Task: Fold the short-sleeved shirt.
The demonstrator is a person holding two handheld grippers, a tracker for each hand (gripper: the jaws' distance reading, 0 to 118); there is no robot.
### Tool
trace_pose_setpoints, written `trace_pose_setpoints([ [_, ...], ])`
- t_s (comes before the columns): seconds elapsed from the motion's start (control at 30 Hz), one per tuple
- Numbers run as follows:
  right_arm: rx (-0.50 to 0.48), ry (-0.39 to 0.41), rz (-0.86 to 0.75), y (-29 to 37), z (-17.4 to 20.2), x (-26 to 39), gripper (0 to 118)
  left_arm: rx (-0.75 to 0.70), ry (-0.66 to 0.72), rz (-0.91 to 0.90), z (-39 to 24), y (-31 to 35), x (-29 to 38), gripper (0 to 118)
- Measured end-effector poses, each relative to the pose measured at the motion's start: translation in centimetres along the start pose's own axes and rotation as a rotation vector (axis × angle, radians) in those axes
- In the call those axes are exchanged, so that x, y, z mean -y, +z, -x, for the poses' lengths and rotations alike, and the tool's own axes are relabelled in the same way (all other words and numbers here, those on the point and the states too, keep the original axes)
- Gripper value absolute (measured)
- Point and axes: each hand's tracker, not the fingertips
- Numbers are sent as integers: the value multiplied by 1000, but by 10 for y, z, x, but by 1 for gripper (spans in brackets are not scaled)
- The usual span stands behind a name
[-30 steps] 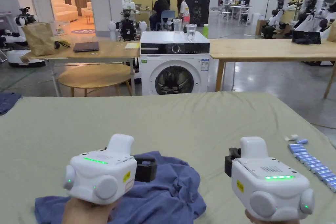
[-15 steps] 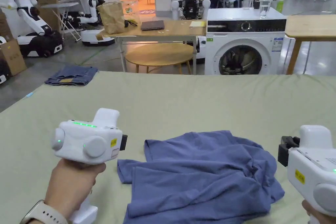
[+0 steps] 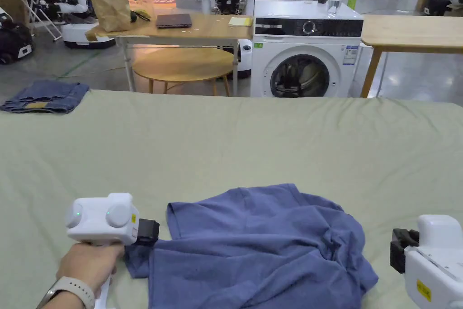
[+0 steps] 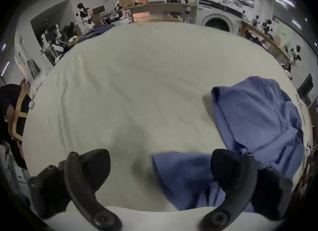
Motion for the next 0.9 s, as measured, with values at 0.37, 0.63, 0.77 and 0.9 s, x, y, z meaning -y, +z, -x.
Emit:
trace_pose_setpoints([
  [0.37,-53,52,267,-75,-23,39,82,27,-126,-19,-26,8,-5,1],
  [0.63,-88,140,360,-117,13,40,89,33,-115,-48,-21,15,-8,1],
  [0.77,-135,87,345,-110,19,52,32,37,-107,-60,-20,25,-4,1],
  [0.9,-220,6,371,-99,7,43,1,27,-128,-102,-19,44,-4,1],
])
